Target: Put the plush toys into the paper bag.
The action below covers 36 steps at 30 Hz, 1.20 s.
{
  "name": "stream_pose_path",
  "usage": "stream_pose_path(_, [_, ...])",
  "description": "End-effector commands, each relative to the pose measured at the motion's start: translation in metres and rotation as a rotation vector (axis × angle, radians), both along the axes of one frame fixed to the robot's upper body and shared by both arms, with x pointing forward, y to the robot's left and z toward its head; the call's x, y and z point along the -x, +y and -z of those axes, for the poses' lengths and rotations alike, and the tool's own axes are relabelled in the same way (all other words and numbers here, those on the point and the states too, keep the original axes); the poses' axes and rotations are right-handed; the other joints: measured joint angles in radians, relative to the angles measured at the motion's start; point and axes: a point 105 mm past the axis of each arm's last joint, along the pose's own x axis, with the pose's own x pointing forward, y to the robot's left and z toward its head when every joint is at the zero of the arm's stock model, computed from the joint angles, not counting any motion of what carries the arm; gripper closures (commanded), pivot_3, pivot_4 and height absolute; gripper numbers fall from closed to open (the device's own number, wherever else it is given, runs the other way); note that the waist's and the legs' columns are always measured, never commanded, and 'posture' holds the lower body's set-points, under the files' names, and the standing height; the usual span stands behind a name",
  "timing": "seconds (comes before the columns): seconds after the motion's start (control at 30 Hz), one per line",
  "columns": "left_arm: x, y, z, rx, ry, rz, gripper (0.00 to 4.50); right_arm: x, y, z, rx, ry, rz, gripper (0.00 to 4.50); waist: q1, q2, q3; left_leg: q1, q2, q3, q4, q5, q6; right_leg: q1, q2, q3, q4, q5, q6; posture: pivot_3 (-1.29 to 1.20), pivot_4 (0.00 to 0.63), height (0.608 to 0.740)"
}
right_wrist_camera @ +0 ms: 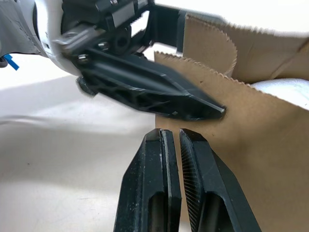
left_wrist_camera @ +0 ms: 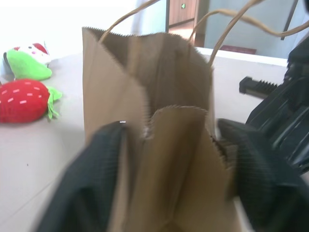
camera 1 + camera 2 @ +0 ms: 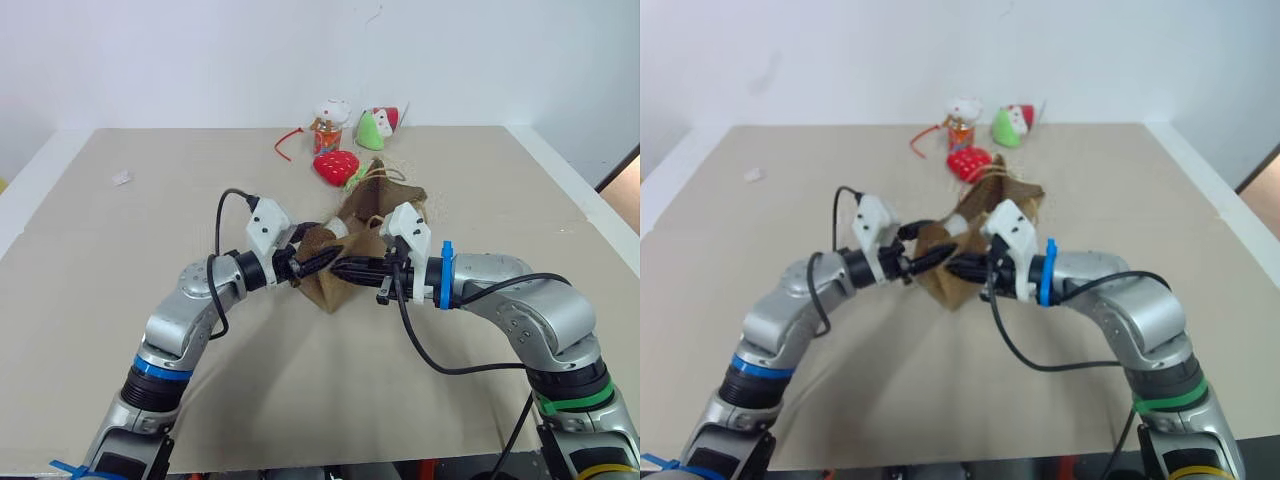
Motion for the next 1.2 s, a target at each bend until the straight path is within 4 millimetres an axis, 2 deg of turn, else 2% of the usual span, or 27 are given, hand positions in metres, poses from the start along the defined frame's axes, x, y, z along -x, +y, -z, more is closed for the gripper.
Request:
stream_pose_path(0.03, [-0.002,0.001,-0.008,-0.020,-0.041,-0.003,3.46,0.001,0.002,-0.015,-0.017,-0.069,-0.011,3.98,0.000,0.000,0.000,0.000,0.000,0.000,0.000,0.000,0.000,0.000,0.000,0.000,0.000,0.000,0.000,0.00,0.150,0.740])
stream_pose_path(0.13, [-0.003,0.002,-0.009,-0.032,-0.054,-0.001,4.48,0.000,-0.001,-0.020,-0.031,-0.072,-0.005,3.98,0.000,0.000,0.000,0.000,0.000,0.000,0.000,0.000,0.000,0.000,0.000,0.000,0.000,0.000,0.000,0.00,0.150,0.740])
stream_pose_path(0.27, [-0.007,0.009,-0.013,-0.053,-0.076,-0.004,4.48,0.006,-0.018,-0.034,-0.067,-0.067,-0.017,3.98,0.000,0.000,0.000,0.000,0.000,0.000,0.000,0.000,0.000,0.000,0.000,0.000,0.000,0.000,0.000,0.00,0.150,0.740])
stream_pose_path(0.3, [-0.008,0.011,-0.014,-0.059,-0.082,-0.004,4.50,0.010,-0.022,-0.039,-0.077,-0.073,-0.038,3.46,0.000,0.000,0.000,0.000,0.000,0.000,0.000,0.000,0.000,0.000,0.000,0.000,0.000,0.000,0.000,0.00,0.150,0.740])
stream_pose_path(0.37, [-0.010,0.015,-0.016,-0.066,-0.091,0.001,4.50,0.016,-0.027,-0.051,-0.096,-0.097,-0.069,2.98,0.001,0.000,0.000,0.000,0.000,0.000,0.000,0.000,0.000,0.000,0.000,0.000,0.000,0.000,0.000,0.00,0.150,0.740])
stream_pose_path(0.4, [-0.011,0.017,-0.016,-0.070,-0.095,0.004,4.50,0.018,-0.028,-0.057,-0.103,-0.112,-0.084,2.46,0.001,0.000,0.000,-0.001,-0.001,0.000,0.000,0.000,0.000,0.000,0.000,0.000,0.000,0.000,0.000,0.00,0.150,0.740])
stream_pose_path(0.43, [-0.011,0.018,-0.016,-0.074,-0.097,0.016,4.50,0.021,-0.030,-0.064,-0.105,-0.131,-0.105,2.34,0.001,0.000,0.000,-0.001,-0.001,0.000,0.000,0.000,0.000,0.000,0.000,0.000,0.000,0.000,0.000,0.00,0.150,0.740])
stream_pose_path(0.53, [-0.010,0.023,-0.015,-0.092,-0.107,0.067,4.50,0.033,-0.032,-0.080,-0.104,-0.165,-0.190,1.35,-0.001,0.000,0.000,0.000,0.000,0.000,0.000,0.000,0.000,0.000,0.000,0.000,0.000,0.000,0.000,0.00,0.150,0.740])
stream_pose_path(0.57, [-0.009,0.024,-0.016,-0.095,-0.115,0.082,4.50,0.036,-0.032,-0.083,-0.099,-0.171,-0.214,0.96,-0.003,0.000,0.000,0.000,0.000,0.000,0.000,0.000,0.000,0.000,0.000,0.000,0.000,0.000,0.000,0.00,0.150,0.740])
stream_pose_path(0.6, [-0.008,0.026,-0.017,-0.097,-0.123,0.104,4.50,0.041,-0.032,-0.087,-0.097,-0.172,-0.244,0.34,-0.003,0.000,0.000,0.000,0.000,0.000,-0.001,0.000,0.000,0.000,0.001,0.000,0.000,0.000,-0.001,0.00,0.150,0.740])
stream_pose_path(0.63, [-0.007,0.027,-0.019,-0.101,-0.135,0.132,4.50,0.045,-0.033,-0.092,-0.097,-0.177,-0.274,0.07,-0.003,0.000,0.000,0.000,0.001,-0.001,-0.001,0.000,0.000,0.000,0.001,-0.001,0.000,-0.001,-0.002,0.00,0.150,0.740])
stream_pose_path(0.83, [0.007,0.039,-0.030,-0.120,-0.174,0.321,4.50,0.056,-0.038,-0.112,-0.076,-0.209,-0.368,0.07,-0.003,0.000,0.000,0.000,0.001,-0.001,-0.002,0.000,0.000,-0.001,0.001,-0.002,0.000,-0.002,-0.003,0.00,0.150,0.740])
stream_pose_path(0.97, [0.013,0.056,-0.031,-0.184,-0.162,0.409,4.50,0.054,-0.048,-0.125,-0.032,-0.252,-0.362,0.07,-0.002,0.000,0.000,0.000,0.001,-0.001,-0.002,0.000,0.000,-0.001,0.001,-0.002,0.000,-0.002,-0.003,0.00,0.150,0.740])
stream_pose_path(1.2, [0.032,0.076,-0.037,-0.253,-0.166,0.543,4.50,0.044,-0.085,-0.129,0.047,-0.233,-0.245,0.07,0.001,0.000,0.001,-0.001,0.000,0.000,-0.001,-0.001,0.000,-0.001,-0.002,-0.002,0.000,-0.005,-0.007,0.00,0.150,0.740])
